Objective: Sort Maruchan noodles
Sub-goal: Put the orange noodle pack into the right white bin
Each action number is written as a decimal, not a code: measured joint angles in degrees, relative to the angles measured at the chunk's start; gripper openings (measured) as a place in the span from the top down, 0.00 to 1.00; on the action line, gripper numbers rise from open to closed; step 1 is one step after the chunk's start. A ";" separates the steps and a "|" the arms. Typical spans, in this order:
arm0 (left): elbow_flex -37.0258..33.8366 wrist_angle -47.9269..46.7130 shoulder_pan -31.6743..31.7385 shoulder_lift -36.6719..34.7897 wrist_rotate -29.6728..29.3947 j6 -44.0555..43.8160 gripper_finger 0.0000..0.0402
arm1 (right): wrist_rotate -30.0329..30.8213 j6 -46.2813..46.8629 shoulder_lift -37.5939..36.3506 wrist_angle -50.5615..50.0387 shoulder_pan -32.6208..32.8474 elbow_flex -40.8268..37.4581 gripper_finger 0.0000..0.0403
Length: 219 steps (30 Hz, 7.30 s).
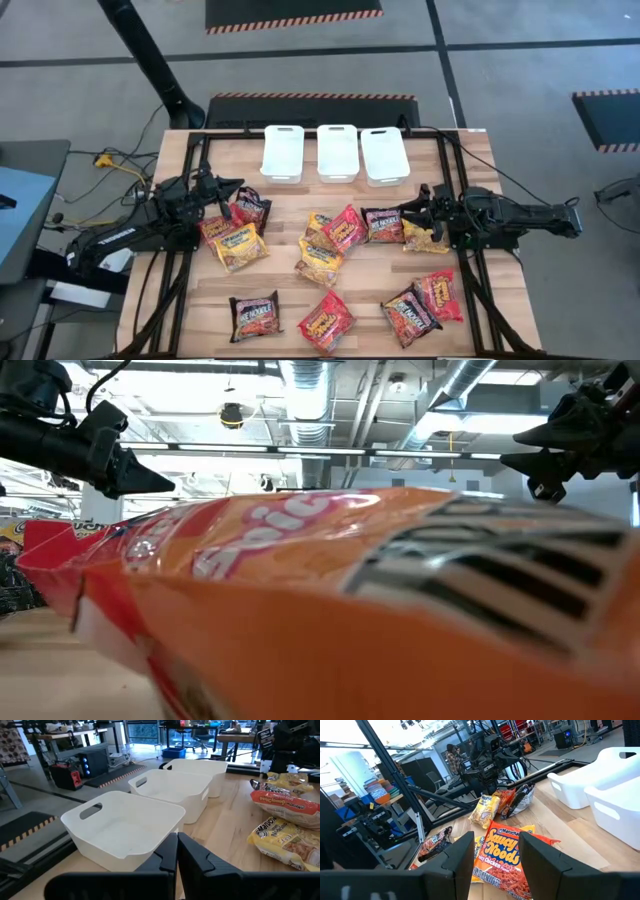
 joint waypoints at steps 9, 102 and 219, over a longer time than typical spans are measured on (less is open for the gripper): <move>-0.02 0.00 -0.02 0.00 0.02 0.00 1.00 | 1.25 0.19 0.00 0.86 -0.02 -0.04 0.55; -0.01 0.00 -0.02 0.02 0.00 0.00 1.00 | -12.48 -41.38 74.24 -20.79 -12.07 62.58 0.39; -0.02 0.01 -0.01 0.01 0.00 0.00 1.00 | 10.54 -47.06 95.11 -51.16 -8.32 89.27 0.99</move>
